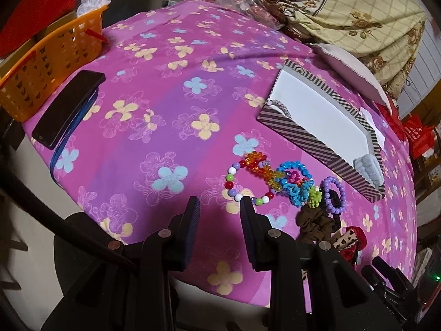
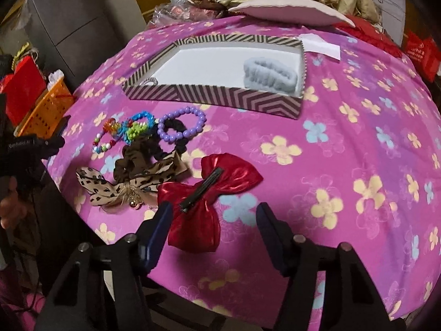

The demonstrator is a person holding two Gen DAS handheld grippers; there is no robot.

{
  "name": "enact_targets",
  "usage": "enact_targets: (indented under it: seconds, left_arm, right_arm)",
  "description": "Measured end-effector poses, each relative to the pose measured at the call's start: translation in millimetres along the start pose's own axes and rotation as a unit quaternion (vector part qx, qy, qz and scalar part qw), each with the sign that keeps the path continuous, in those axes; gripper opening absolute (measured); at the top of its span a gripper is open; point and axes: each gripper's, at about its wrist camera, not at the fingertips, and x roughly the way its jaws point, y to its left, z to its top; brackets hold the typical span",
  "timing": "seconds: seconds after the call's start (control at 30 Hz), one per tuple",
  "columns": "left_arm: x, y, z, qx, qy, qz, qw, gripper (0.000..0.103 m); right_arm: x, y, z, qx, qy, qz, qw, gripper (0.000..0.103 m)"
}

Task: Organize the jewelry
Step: 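Grasp the red satin bow with the right tool while the left tool grasps the orange bracelet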

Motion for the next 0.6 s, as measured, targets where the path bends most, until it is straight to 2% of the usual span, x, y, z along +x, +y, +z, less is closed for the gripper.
enact_targets:
  seconds: [0.17,0.23,0.33,0.4,0.53,0.57,0.6]
  left_arm:
    - [5.0,-1.2,-0.5,0.003,0.007,0.001,1.0,0.047]
    - [6.1,-1.4,0.0,0.002,0.008,0.0,1.0,0.047]
    - [6.8,-0.9,0.6,0.001,0.006,0.003,1.0,0.047]
    - [8.6,1.3,2.7,-0.004,0.008,0.002,1.0,0.047]
    - [12.3,4.4,8.5,-0.009,0.011,-0.005,0.9999,0.047]
    - [14.6,4.1,10.1,-0.009,0.014,-0.007,0.9998,0.047]
    - [17.6,3.1,11.9,-0.008,0.018,-0.011,0.9997,0.047]
  right_arm:
    - [16.5,-1.0,9.9,0.028,0.004,0.001,1.0,0.058]
    - [25.1,2.6,12.3,0.026,0.011,-0.01,1.0,0.058]
    - [35.0,8.6,10.2,0.007,0.024,-0.016,1.0,0.051]
    - [36.2,11.4,7.6,-0.02,0.023,-0.028,0.999,0.043]
    - [28.4,-2.2,7.6,-0.04,0.011,-0.084,0.996,0.042]
    - [26.0,-8.3,8.5,-0.033,0.009,-0.081,0.996,0.042]
    - [23.7,-14.7,9.5,-0.022,0.007,-0.059,0.998,0.042]
